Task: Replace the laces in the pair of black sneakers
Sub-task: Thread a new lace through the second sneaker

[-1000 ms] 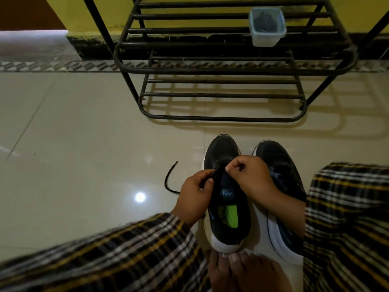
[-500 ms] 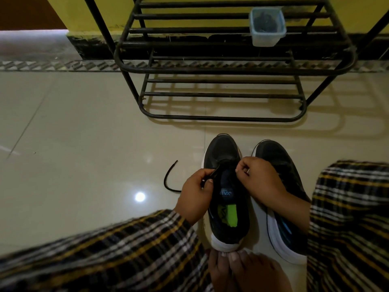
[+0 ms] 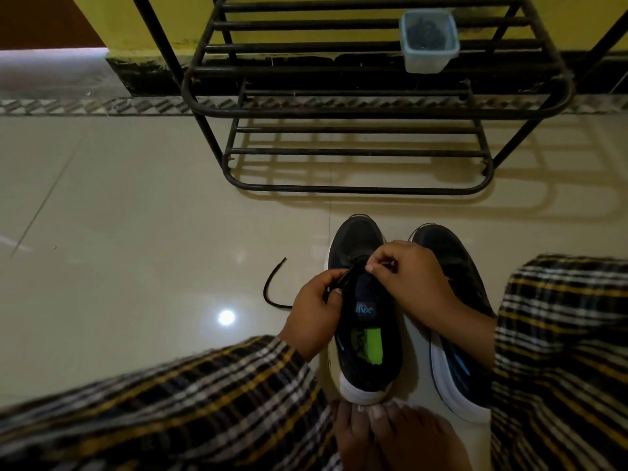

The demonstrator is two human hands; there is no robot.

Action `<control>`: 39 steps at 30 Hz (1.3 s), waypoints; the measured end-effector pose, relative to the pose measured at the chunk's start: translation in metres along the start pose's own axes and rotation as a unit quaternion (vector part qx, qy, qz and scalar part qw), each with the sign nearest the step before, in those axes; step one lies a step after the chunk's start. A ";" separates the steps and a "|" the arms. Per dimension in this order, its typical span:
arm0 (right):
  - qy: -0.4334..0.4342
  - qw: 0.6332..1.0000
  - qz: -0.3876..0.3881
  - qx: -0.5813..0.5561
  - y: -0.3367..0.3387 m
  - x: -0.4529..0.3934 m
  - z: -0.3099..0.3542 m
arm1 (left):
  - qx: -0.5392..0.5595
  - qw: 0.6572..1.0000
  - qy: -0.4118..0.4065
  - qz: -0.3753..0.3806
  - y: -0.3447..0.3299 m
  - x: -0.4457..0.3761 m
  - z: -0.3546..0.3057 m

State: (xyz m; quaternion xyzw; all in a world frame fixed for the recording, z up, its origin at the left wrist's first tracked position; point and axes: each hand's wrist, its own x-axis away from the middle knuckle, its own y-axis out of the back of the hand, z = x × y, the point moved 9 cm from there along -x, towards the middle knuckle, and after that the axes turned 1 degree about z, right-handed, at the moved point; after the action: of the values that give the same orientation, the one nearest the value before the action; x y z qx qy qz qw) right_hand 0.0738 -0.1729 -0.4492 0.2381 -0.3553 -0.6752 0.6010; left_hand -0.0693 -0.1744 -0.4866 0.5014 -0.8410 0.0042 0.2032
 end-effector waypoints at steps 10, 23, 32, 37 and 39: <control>-0.013 0.996 0.078 0.036 -0.023 -0.001 0.013 | 0.052 0.998 0.029 -0.030 0.003 0.000 0.013; -0.041 0.991 0.098 0.075 -0.024 0.000 0.015 | -0.081 0.993 -0.051 -0.076 0.009 0.000 -0.003; -0.034 0.997 0.062 0.015 -0.019 0.004 0.013 | -0.066 0.995 -0.024 -0.071 0.016 -0.014 -0.002; -0.040 0.999 0.029 -0.011 -0.015 0.007 0.006 | -0.088 0.995 -0.020 -0.049 0.012 -0.024 -0.003; -0.034 0.999 0.035 -0.015 -0.015 0.007 0.006 | -0.129 0.990 -0.022 -0.043 0.009 -0.025 -0.004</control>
State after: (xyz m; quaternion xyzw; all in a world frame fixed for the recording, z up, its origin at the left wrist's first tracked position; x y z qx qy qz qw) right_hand 0.0580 -0.1784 -0.4562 0.1938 -0.3736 -0.6667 0.6152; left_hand -0.0646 -0.1478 -0.4898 0.5064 -0.8166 -0.1246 0.2474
